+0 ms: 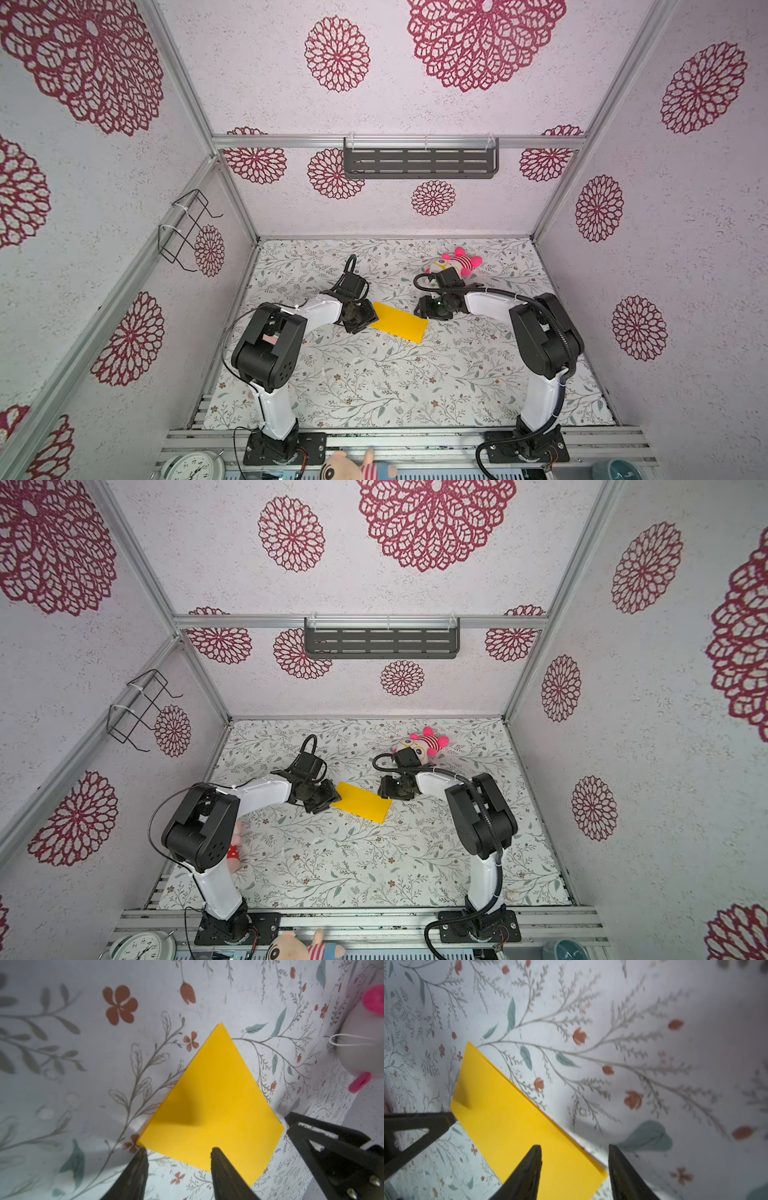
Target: Fold a paper plane with a square sheet of paper (pick it up from the middle)
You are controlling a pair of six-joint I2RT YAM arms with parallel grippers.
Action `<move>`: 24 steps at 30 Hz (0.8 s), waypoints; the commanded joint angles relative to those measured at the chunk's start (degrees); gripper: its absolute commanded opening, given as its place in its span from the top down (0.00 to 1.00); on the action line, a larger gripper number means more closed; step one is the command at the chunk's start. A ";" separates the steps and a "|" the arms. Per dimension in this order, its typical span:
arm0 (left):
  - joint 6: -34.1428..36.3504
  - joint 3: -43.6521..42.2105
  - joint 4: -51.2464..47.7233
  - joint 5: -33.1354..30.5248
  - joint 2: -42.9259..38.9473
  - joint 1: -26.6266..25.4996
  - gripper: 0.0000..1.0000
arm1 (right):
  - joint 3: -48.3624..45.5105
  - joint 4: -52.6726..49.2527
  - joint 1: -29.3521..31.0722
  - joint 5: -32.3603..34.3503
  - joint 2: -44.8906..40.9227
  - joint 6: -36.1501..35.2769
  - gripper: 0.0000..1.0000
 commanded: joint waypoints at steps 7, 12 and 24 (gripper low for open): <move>4.66 9.33 -0.79 5.56 9.76 -0.41 0.48 | -18.04 16.22 0.44 -13.30 -11.27 9.22 0.47; 7.88 17.19 -3.92 6.67 12.17 -0.01 0.47 | -21.52 21.67 -1.44 -11.44 -16.46 13.54 0.43; 5.56 15.88 0.07 8.91 8.07 0.31 0.46 | -22.78 20.23 -3.68 -14.19 -14.38 18.56 0.44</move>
